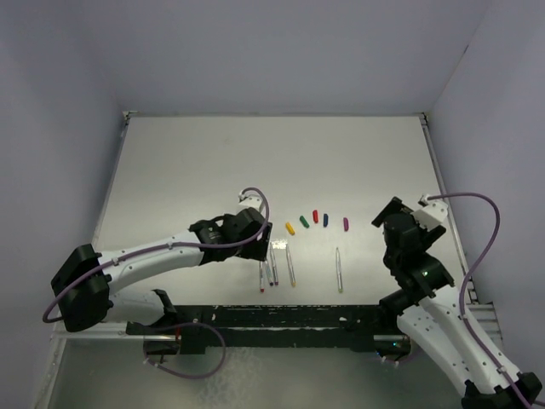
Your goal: Insert the pens into the pen caps
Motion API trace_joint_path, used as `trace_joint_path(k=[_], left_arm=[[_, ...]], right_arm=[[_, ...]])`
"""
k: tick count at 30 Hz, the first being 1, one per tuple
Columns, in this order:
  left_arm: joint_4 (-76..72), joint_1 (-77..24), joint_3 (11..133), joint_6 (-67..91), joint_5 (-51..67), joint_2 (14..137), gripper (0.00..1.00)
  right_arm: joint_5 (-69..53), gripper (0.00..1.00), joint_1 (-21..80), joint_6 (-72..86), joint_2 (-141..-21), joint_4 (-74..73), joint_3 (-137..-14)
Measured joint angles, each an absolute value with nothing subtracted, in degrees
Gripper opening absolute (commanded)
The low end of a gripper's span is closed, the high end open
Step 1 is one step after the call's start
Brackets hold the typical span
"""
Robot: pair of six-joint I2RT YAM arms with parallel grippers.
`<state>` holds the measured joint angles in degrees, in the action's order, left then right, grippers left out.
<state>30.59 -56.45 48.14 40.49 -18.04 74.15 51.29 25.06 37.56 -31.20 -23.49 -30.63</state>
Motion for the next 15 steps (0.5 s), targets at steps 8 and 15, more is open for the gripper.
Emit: trace_joint_path(k=[8,15], left_arm=[[30.94,-56.45,47.9,42.33,-15.44,74.15,0.21],[30.96,-56.45,46.89,42.92,-12.71,74.48,0.37]], right_arm=[[49.87,1.0,25.06,40.64,-31.88,-26.11,-30.63],[48.21,1.0,25.06,41.01,-34.68,-26.72,-30.63]])
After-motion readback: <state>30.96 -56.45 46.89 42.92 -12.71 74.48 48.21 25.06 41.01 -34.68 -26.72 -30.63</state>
